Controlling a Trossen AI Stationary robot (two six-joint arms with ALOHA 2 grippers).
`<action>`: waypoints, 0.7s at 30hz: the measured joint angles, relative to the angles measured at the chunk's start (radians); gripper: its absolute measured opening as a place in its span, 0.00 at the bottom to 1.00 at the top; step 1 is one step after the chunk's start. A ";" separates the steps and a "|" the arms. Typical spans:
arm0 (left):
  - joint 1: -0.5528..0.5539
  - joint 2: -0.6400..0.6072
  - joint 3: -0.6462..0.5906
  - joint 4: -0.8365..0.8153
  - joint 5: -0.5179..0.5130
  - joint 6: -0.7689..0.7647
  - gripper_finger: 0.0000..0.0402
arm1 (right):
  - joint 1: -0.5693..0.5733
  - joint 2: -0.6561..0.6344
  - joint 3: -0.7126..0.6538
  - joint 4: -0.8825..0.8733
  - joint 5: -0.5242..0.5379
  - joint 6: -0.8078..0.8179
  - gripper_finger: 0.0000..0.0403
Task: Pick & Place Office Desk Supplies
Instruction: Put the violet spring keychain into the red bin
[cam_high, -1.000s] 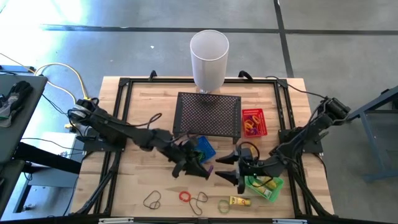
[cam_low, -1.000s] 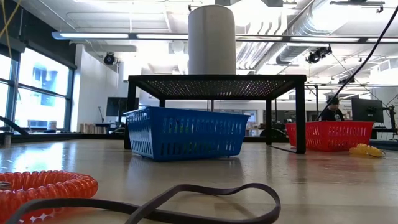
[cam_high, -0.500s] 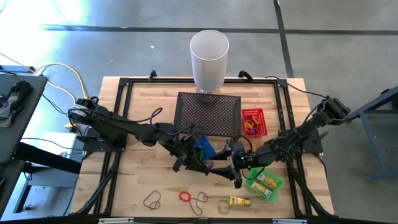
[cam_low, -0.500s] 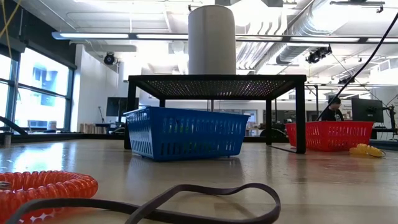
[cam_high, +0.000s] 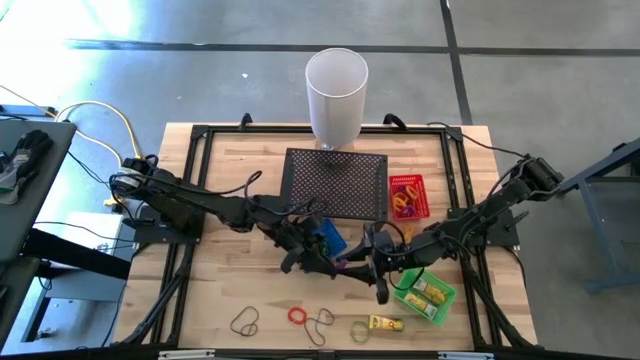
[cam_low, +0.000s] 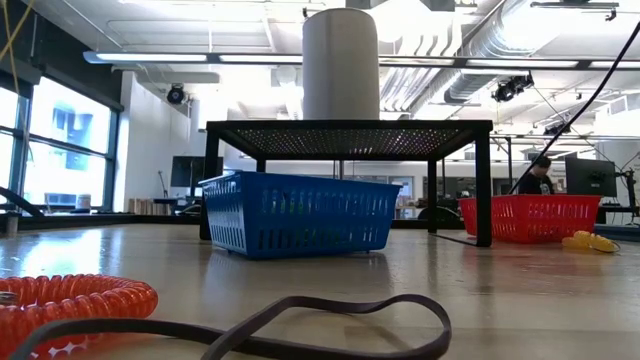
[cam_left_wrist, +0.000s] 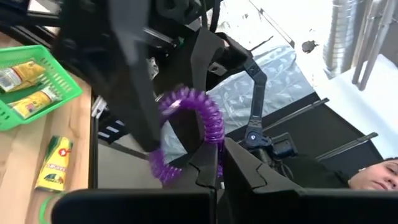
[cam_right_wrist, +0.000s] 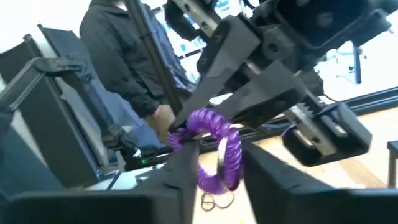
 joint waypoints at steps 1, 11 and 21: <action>0.002 0.000 0.000 -0.001 0.000 0.003 0.00 | -0.001 0.000 0.000 -0.002 -0.013 0.000 0.23; 0.000 0.000 0.000 -0.019 -0.005 0.051 0.05 | -0.006 0.000 0.000 -0.031 -0.023 0.001 0.03; -0.021 0.000 0.000 -0.084 -0.069 0.107 0.27 | 0.020 0.000 0.000 -0.113 -0.070 0.063 0.02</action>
